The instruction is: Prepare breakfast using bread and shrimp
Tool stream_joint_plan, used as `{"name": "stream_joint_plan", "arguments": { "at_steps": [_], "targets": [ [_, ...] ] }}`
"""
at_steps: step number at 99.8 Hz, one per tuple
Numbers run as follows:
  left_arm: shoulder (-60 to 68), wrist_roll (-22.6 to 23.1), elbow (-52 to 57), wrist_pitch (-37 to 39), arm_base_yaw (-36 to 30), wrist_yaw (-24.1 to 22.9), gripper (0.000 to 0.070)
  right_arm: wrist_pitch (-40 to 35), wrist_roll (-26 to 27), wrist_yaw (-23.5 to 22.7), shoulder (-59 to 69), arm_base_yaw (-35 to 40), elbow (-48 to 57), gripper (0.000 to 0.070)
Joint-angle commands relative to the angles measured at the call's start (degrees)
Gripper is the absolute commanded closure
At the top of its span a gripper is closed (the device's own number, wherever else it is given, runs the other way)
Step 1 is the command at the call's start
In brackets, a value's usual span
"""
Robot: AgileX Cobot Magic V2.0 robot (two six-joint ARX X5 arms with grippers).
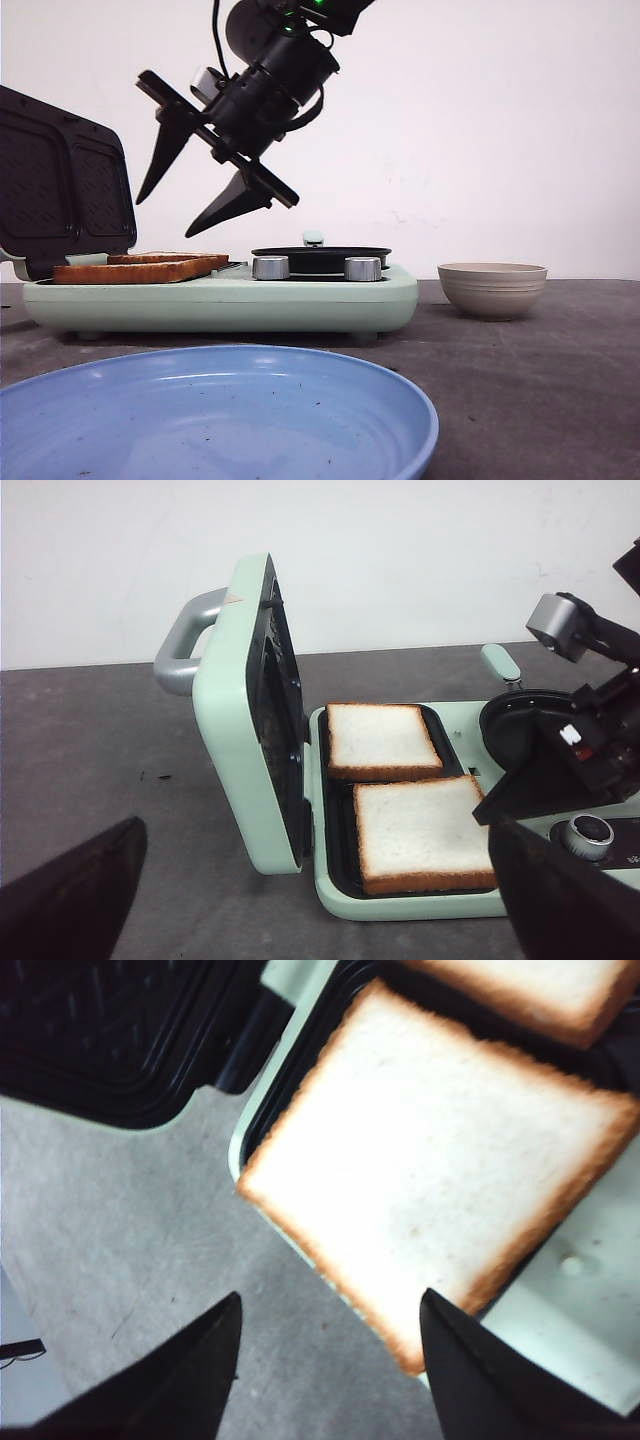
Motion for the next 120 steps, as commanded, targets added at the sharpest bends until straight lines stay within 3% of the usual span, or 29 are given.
{"name": "stream_joint_plan", "arguments": {
  "at_steps": [1,20,51,75,120],
  "targets": [
    [0.0,-0.09,0.42,0.63,0.07,0.04,0.0022,-0.11,-1.22,0.15,1.57,0.63,1.55,0.0353],
    [0.0,-0.09,0.42,0.59,0.07,0.04,0.0022,-1.16,-4.11,1.55,0.11,0.31,1.55,0.0353],
    [0.0,-0.09,0.42,0.57,0.07,0.04,0.0022,-5.44,-15.5,11.91,-10.21,-1.64,1.55,0.0357],
    [0.11,-0.09,0.39,0.57,0.07,0.07,0.0022,-7.1,-22.49,16.48,-20.17,-2.36,1.53,0.0361],
    [0.11,-0.55,0.39,0.55,0.07,0.07,0.0022,-12.96,-24.74,20.81,-32.81,-5.2,0.79,0.0362]
  ]
}}
